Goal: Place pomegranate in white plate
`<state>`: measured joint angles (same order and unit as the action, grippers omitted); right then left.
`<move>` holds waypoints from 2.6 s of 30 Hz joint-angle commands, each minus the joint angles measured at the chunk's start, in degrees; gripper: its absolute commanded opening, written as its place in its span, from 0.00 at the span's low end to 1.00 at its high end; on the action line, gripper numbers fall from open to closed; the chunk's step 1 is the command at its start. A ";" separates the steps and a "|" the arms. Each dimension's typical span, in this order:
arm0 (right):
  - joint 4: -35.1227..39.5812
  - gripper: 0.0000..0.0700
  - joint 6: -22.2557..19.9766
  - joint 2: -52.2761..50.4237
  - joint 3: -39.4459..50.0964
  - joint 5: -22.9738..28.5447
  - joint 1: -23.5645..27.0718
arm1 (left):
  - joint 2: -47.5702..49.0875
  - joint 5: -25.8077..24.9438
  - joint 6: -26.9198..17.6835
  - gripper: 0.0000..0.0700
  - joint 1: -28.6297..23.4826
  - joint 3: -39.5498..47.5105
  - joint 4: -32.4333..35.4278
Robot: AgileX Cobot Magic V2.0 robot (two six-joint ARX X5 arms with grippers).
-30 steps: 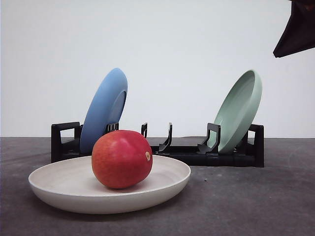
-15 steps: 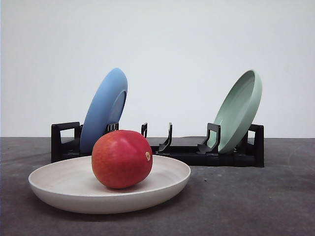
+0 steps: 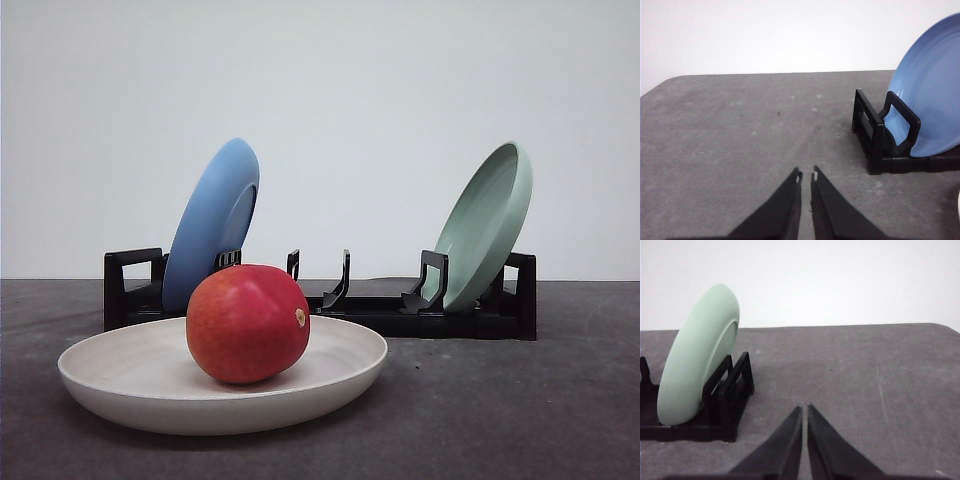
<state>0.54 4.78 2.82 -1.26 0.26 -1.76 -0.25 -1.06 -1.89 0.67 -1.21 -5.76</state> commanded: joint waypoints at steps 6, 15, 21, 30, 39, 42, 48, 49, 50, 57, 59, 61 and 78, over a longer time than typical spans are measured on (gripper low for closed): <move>-1.56 0.02 -0.79 -2.61 0.66 -0.44 0.07 | 0.02 0.15 -0.22 0.02 -0.02 0.52 0.73; -0.07 0.02 -0.74 -2.61 0.66 -0.36 0.07 | 0.02 0.14 -0.22 0.02 -0.02 0.52 0.70; 0.56 0.02 -0.74 -2.61 0.66 -0.25 0.07 | 0.02 0.14 -0.22 0.02 -0.02 0.52 0.70; 0.56 0.02 -0.74 -2.61 0.66 -0.25 0.07 | 0.02 0.15 -0.22 0.02 -0.02 0.52 0.70; 0.56 0.02 -0.74 -2.61 0.66 -0.23 0.07 | 0.02 0.15 -0.22 0.02 -0.02 0.52 0.70; 0.56 0.02 -0.74 -2.61 0.66 -0.23 0.07 | 0.02 0.13 -0.22 0.02 -0.02 0.52 0.70; 0.56 0.02 -0.74 -2.61 0.66 -0.23 0.07 | 0.02 0.14 -0.22 0.02 -0.02 0.52 0.70; 0.56 0.02 -0.74 -2.61 0.66 -0.23 0.07 | 0.02 0.15 -0.22 0.02 -0.02 0.52 0.70; 0.56 0.02 -0.74 -2.61 0.66 -0.23 0.07 | 0.02 0.15 -0.22 0.02 -0.02 0.52 0.70; 0.56 0.02 -0.74 -2.61 0.66 -0.23 0.07 | 0.02 0.15 -0.22 0.02 -0.02 0.52 0.70; 0.56 0.02 -0.74 -2.61 0.66 -0.23 0.07 | 0.02 0.15 -0.22 0.02 -0.02 0.52 0.70; 0.56 0.02 -0.74 -2.61 0.66 -0.23 0.07 | 0.02 0.13 -0.22 0.02 -0.02 0.52 0.70; 0.55 0.02 -0.74 -2.61 0.66 -0.23 0.07 | 0.02 0.13 -0.22 0.02 -0.02 0.52 0.70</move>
<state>0.45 4.47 0.14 -0.84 -0.12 -1.76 -0.25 -1.06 -1.89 0.65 -1.21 -5.76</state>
